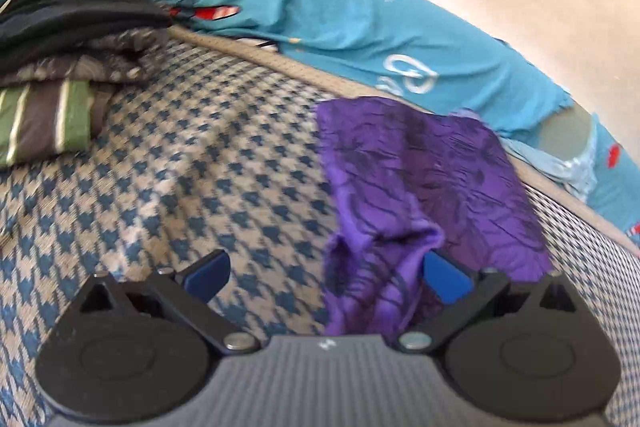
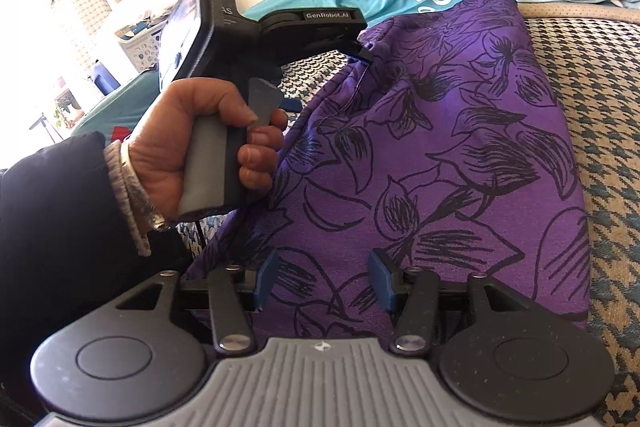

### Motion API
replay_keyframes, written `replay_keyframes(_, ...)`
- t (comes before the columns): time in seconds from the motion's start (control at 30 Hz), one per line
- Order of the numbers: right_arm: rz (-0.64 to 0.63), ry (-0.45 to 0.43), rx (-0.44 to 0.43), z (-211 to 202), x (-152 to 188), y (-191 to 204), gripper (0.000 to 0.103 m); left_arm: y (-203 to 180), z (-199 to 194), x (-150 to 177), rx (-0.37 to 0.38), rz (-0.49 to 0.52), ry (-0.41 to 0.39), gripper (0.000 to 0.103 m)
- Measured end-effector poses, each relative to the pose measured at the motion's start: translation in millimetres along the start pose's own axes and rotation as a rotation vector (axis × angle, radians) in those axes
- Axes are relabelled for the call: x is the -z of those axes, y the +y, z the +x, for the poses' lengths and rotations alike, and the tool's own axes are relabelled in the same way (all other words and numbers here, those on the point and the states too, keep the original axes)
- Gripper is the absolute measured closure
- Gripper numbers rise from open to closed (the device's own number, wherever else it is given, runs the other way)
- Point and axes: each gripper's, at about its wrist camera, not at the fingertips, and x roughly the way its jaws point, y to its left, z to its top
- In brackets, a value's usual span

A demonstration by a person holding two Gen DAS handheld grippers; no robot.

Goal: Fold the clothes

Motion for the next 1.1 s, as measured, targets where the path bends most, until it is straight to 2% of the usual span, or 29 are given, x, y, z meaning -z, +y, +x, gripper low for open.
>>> replay_keyframes(0.17, 0.001, -0.002, -0.007, 1, 1, 0, 0.048, 21, 7, 0, -0.024, -0.100, 0.011, 0.000)
replay_keyframes(0.37, 0.015, -0.004, -0.018, 0, 0, -2, 0.048, 17, 7, 3, -0.113, -0.049, -0.011, 0.000)
replay_keyframes(0.47, 0.020, -0.003, -0.021, -1, 0, -2, 0.048, 14, 8, 5, -0.210, -0.007, -0.014, 0.000)
replay_keyframes(0.67, 0.027, -0.003, -0.024, -2, 0, -3, 0.048, 9, 10, 7, -0.263, 0.046, -0.002, 0.000)
replay_keyframes(0.7, 0.029, -0.004, -0.025, -2, 0, -3, 0.048, 10, 6, 7, -0.256, 0.028, -0.018, 0.000)
replay_keyframes(0.83, 0.029, -0.007, -0.025, -3, 0, -3, 0.048, 11, -18, 3, -0.136, -0.041, -0.094, 0.000)
replay_keyframes(0.9, 0.013, -0.009, -0.020, -4, -1, -1, 0.048, 4, -25, 1, -0.089, -0.013, -0.119, 0.000)
replay_keyframes(0.97, -0.003, -0.012, -0.014, -5, -1, 2, 0.048, -4, -26, 1, -0.036, 0.016, -0.118, 0.000)
replay_keyframes(1.1, -0.018, -0.034, -0.005, -9, -4, 3, 0.048, -10, -7, 3, -0.025, 0.035, -0.056, 0.000)
